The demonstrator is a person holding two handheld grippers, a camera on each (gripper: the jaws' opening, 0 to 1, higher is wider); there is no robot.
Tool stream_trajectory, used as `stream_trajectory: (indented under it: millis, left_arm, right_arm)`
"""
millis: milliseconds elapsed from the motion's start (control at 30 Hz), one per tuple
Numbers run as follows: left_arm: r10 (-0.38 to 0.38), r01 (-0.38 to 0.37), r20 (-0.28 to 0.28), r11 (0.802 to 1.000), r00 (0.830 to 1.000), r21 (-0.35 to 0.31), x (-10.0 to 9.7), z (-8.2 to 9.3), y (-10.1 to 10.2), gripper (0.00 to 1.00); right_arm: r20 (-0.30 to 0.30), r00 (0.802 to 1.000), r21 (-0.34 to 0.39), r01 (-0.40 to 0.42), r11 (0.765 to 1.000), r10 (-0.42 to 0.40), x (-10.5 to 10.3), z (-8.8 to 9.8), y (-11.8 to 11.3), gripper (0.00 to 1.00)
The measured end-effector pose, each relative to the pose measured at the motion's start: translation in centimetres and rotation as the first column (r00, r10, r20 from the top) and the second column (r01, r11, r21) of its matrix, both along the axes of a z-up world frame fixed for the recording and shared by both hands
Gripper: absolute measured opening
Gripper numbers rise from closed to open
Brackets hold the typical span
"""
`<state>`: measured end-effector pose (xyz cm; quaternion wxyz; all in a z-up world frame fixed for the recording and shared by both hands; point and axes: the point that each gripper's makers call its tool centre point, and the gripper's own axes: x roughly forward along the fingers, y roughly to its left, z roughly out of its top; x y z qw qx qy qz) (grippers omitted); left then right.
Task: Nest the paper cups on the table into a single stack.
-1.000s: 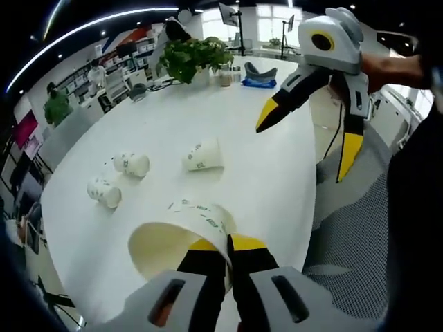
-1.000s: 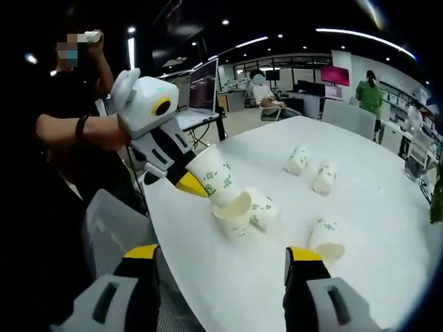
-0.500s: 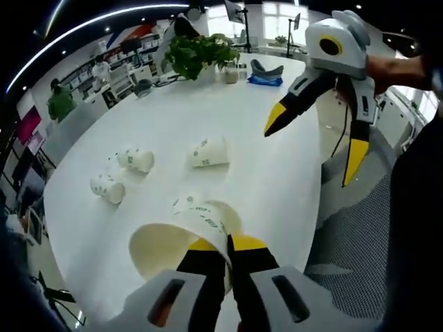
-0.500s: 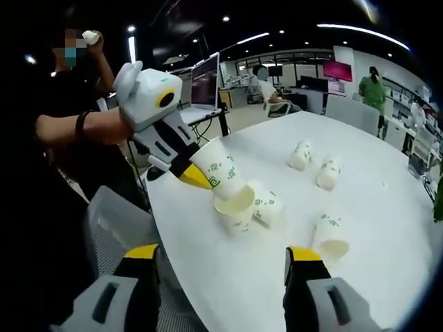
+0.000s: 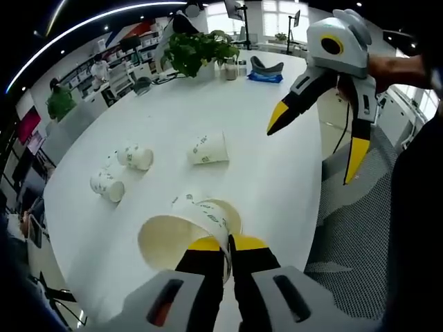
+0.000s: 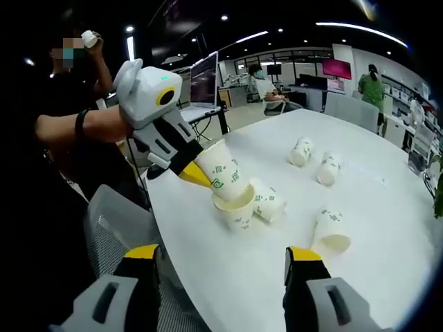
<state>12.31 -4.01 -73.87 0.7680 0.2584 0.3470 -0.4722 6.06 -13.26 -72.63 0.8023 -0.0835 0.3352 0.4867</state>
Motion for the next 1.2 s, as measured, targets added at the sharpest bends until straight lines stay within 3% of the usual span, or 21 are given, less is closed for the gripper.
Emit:
stream_trajectory:
  millis: [1200]
  left_arm:
    - [-0.04,0.04,-0.01,0.999,0.999,0.03,-0.55,-0.2,-0.57,0.01]
  right_arm:
    - [0.011,0.999,0.021,0.036,0.999,-0.036,0.03,0.36,-0.09,0.73]
